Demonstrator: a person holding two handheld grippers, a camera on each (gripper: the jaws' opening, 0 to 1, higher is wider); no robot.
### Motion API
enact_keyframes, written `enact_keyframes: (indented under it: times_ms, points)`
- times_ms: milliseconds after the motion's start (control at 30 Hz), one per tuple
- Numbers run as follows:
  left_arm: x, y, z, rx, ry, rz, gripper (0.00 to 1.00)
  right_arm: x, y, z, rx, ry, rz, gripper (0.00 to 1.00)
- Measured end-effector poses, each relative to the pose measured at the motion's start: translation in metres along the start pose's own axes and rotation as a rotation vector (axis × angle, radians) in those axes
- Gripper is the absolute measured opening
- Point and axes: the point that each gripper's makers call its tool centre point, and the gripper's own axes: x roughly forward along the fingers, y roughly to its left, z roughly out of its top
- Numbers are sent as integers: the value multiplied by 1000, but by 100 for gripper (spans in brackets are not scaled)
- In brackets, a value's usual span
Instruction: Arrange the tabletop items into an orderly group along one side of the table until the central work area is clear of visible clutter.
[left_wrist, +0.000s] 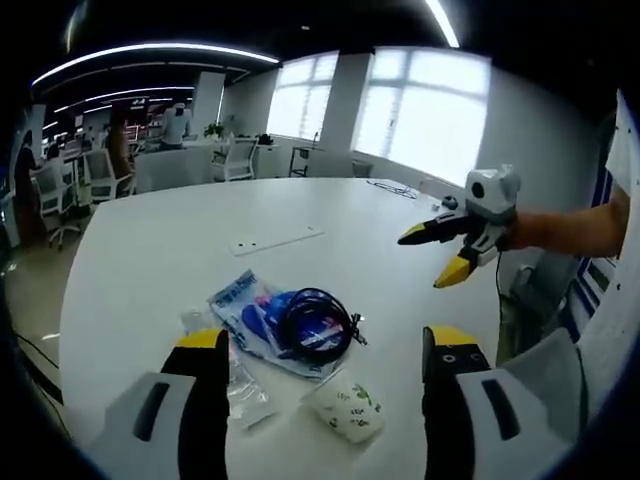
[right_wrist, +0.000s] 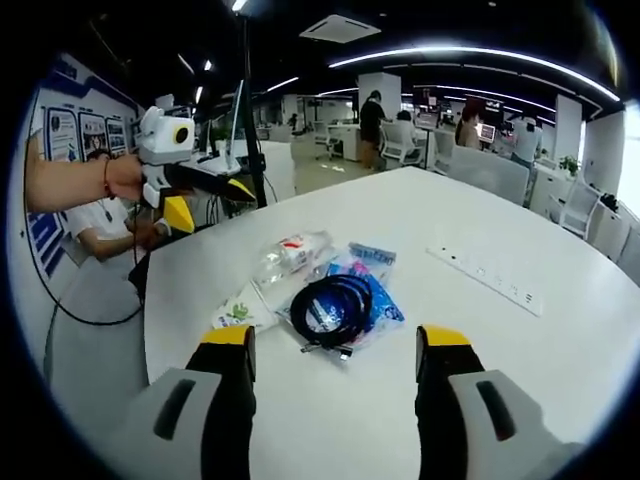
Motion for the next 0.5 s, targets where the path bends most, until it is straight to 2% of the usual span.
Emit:
enact_keyframes:
  times_ms: [500]
  points:
    - [25, 13, -1, -10, 16, 4, 73, 31, -7, 5, -6, 11, 30, 57]
